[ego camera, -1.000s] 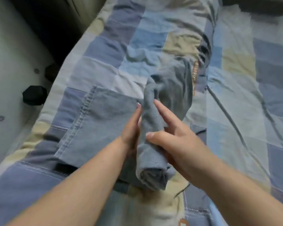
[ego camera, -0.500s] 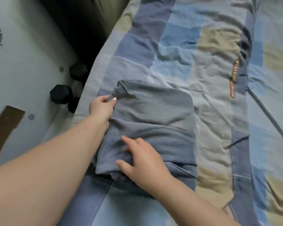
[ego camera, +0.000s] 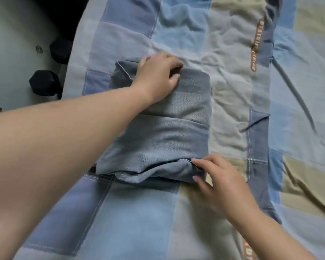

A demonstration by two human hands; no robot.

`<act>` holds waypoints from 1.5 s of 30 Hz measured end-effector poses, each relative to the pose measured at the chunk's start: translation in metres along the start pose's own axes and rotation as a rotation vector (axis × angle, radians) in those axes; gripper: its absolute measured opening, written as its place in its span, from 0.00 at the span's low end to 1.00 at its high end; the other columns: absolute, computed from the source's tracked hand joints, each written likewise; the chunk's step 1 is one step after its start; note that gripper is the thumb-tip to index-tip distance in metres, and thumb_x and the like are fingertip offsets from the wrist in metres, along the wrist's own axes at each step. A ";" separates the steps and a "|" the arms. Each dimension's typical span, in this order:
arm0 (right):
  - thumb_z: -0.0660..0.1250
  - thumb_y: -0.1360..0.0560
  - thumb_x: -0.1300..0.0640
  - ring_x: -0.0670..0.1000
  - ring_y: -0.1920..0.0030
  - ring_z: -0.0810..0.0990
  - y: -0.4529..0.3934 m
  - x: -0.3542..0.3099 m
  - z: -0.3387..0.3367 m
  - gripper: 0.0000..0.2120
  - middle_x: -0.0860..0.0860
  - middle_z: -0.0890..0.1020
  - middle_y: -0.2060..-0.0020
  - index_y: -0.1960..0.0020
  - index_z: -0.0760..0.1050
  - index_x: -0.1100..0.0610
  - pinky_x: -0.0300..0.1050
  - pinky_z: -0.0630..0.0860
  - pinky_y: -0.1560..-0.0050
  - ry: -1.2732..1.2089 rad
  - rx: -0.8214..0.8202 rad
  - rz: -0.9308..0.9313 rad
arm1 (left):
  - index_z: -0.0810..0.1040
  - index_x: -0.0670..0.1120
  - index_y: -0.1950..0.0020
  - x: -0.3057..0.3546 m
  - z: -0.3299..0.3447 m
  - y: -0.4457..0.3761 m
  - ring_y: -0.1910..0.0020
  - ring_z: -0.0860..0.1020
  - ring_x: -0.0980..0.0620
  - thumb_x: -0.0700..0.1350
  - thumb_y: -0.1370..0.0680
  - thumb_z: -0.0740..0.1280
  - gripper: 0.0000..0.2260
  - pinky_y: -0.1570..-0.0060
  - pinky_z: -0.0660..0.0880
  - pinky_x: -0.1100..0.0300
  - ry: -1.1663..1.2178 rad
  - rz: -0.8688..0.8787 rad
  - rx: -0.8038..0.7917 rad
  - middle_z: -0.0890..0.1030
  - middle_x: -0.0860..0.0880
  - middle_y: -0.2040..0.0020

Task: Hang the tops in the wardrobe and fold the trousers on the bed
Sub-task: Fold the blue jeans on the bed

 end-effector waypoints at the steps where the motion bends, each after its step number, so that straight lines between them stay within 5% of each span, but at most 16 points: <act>1: 0.77 0.35 0.62 0.55 0.55 0.80 0.000 0.002 0.001 0.17 0.50 0.79 0.56 0.47 0.81 0.56 0.46 0.78 0.57 -0.006 -0.009 -0.010 | 0.76 0.52 0.35 0.010 0.011 -0.005 0.33 0.70 0.47 0.50 0.22 0.63 0.15 0.30 0.58 0.45 -0.051 0.010 -0.050 0.76 0.50 0.35; 6: 0.77 0.37 0.59 0.55 0.53 0.77 -0.008 0.007 0.007 0.19 0.51 0.77 0.53 0.47 0.79 0.55 0.47 0.76 0.55 0.013 0.041 -0.040 | 0.79 0.55 0.41 0.031 0.033 -0.022 0.35 0.71 0.46 0.55 0.22 0.62 0.12 0.30 0.55 0.41 -0.125 -0.082 -0.016 0.77 0.50 0.39; 11: 0.72 0.31 0.60 0.56 0.50 0.76 -0.016 0.013 0.004 0.08 0.53 0.78 0.50 0.52 0.80 0.56 0.49 0.75 0.51 -0.063 0.147 -0.080 | 0.80 0.56 0.42 0.033 0.041 -0.024 0.35 0.71 0.49 0.55 0.22 0.63 0.12 0.31 0.58 0.43 -0.083 -0.116 -0.022 0.78 0.53 0.39; 14: 0.67 0.27 0.59 0.57 0.54 0.77 -0.023 0.015 0.004 0.05 0.52 0.80 0.55 0.51 0.79 0.56 0.52 0.75 0.53 -0.112 0.075 -0.139 | 0.79 0.56 0.42 0.032 0.043 -0.024 0.35 0.72 0.50 0.55 0.22 0.63 0.12 0.31 0.60 0.44 -0.073 -0.124 -0.052 0.78 0.53 0.39; 17: 0.75 0.34 0.56 0.57 0.56 0.77 -0.025 0.014 0.007 0.11 0.52 0.79 0.57 0.53 0.79 0.55 0.51 0.75 0.57 -0.022 0.039 -0.125 | 0.80 0.56 0.43 0.033 0.046 -0.025 0.36 0.72 0.50 0.55 0.22 0.63 0.11 0.31 0.61 0.44 -0.072 -0.148 -0.071 0.79 0.53 0.40; 21: 0.73 0.33 0.59 0.58 0.60 0.77 -0.036 0.011 0.005 0.03 0.53 0.80 0.64 0.61 0.80 0.56 0.52 0.73 0.59 0.008 0.017 -0.125 | 0.81 0.55 0.45 0.038 0.049 -0.026 0.37 0.73 0.49 0.55 0.22 0.63 0.11 0.32 0.62 0.46 -0.084 -0.179 -0.056 0.80 0.52 0.41; 26: 0.72 0.34 0.55 0.53 0.64 0.77 -0.016 0.009 -0.005 0.03 0.49 0.78 0.67 0.62 0.79 0.53 0.44 0.71 0.62 -0.120 -0.051 -0.253 | 0.81 0.53 0.49 0.039 0.041 -0.045 0.41 0.75 0.46 0.54 0.22 0.63 0.09 0.40 0.70 0.51 -0.061 -0.260 0.023 0.81 0.50 0.45; 31: 0.74 0.32 0.57 0.56 0.61 0.78 -0.011 0.016 -0.004 0.04 0.51 0.79 0.64 0.60 0.81 0.54 0.48 0.75 0.59 -0.085 -0.066 -0.249 | 0.80 0.53 0.48 0.044 0.055 -0.046 0.39 0.74 0.48 0.54 0.21 0.62 0.09 0.40 0.63 0.54 -0.045 -0.258 -0.026 0.80 0.52 0.43; 36: 0.68 0.28 0.48 0.54 0.59 0.77 -0.007 -0.008 0.002 0.09 0.49 0.79 0.61 0.54 0.82 0.52 0.47 0.73 0.59 -0.140 0.028 -0.284 | 0.78 0.52 0.43 0.026 0.040 -0.034 0.38 0.74 0.48 0.57 0.22 0.63 0.13 0.35 0.67 0.50 -0.065 -0.158 -0.044 0.79 0.51 0.41; 40: 0.74 0.32 0.47 0.56 0.56 0.76 -0.013 -0.013 0.018 0.13 0.50 0.78 0.57 0.50 0.81 0.52 0.48 0.71 0.57 -0.027 -0.084 -0.276 | 0.78 0.52 0.43 0.003 0.029 -0.015 0.38 0.73 0.45 0.56 0.21 0.61 0.13 0.34 0.64 0.47 -0.229 -0.178 -0.029 0.78 0.49 0.41; 45: 0.73 0.31 0.54 0.55 0.62 0.76 -0.018 -0.029 0.022 0.05 0.50 0.78 0.64 0.60 0.80 0.54 0.46 0.72 0.63 -0.051 -0.041 -0.317 | 0.80 0.55 0.44 -0.008 0.015 -0.023 0.36 0.72 0.45 0.54 0.21 0.61 0.11 0.33 0.61 0.48 -0.258 -0.293 0.030 0.80 0.50 0.42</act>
Point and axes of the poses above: each hand's wrist, its own y-axis away from the middle knuckle, its own z-axis out of the palm, x = y × z, the point moved 4 cm from there along -y, towards the middle knuckle
